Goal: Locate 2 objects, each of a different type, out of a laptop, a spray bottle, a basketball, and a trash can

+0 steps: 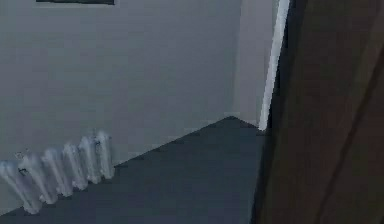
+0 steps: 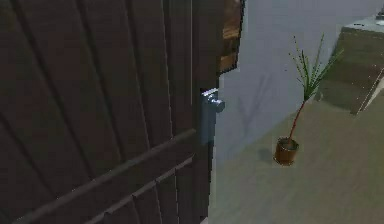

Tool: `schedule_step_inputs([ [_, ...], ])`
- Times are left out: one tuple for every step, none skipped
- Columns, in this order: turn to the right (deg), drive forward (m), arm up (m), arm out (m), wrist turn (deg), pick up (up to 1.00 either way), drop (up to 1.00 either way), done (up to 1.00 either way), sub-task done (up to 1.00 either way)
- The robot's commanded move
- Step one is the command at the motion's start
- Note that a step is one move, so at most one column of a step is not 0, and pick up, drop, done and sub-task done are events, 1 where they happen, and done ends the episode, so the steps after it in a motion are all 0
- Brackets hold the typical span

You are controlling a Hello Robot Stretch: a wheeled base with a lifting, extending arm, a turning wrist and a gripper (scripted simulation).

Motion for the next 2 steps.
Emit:
schedule_step_inputs([
  [-39.0,0.0,0.0,0.0,0.0,0.0,0.0,0.0,0.0],
  [0.0,0.4,0.0,0.0,0.0,0.0,0.0,0.0,0.0],
])
